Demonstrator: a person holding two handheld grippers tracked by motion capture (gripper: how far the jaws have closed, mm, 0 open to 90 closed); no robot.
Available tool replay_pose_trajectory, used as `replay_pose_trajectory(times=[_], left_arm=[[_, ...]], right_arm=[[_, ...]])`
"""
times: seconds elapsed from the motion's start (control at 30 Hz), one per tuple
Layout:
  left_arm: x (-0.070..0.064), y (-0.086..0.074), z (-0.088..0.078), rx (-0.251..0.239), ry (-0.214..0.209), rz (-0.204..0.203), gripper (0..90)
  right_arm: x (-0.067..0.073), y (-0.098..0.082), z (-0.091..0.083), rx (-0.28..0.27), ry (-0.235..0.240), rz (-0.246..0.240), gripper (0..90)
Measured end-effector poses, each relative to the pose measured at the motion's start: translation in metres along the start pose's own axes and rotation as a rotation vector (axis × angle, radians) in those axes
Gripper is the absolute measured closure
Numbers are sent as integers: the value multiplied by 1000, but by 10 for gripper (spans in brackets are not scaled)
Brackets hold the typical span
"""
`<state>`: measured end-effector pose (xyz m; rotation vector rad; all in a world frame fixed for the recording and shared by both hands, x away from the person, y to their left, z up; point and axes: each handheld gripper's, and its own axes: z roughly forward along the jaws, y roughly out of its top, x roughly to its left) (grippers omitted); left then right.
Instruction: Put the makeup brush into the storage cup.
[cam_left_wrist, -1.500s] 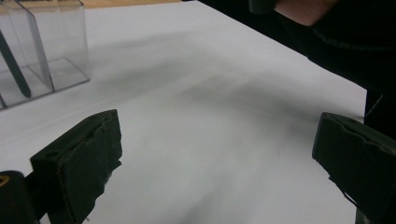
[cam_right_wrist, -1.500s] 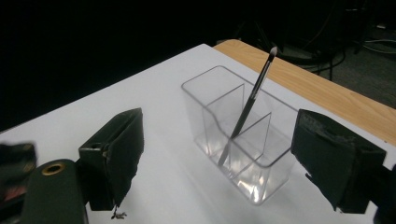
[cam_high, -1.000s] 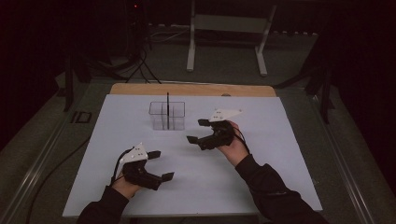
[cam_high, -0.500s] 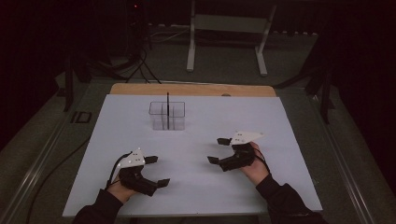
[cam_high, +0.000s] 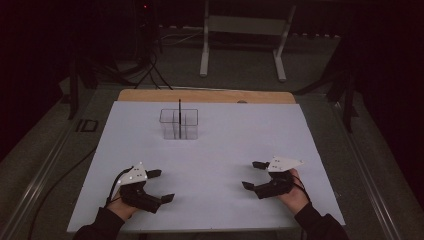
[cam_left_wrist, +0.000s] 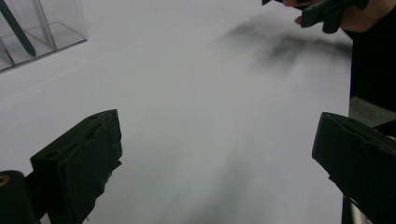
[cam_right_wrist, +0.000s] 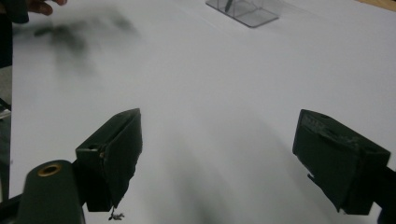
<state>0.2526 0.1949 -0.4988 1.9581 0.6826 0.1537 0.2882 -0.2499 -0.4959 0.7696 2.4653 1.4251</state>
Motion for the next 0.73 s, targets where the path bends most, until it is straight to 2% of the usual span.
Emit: replay_pose_trajectory(times=[0.07,0.27,0.5,0.6,0.73], left_arm=[[1,-2,-3,-8,6,11,28],[5,-6,-6,-6,3,8,28],[7,-9,-7,-7,9,10,29],[7,-9,-7,-16,4,8,29],[8,-9,-7,-24,4,0,29]], right_arm=[[0,-7,-9,-3,-13,10,159],[0,-20,-24,-23,-28,19,162],[-1,-30,-26,-2,-27,9,162],[-1,-31,-25,-4,-31,-6,162],[-2,-31,-26,-14,-29,0,162]])
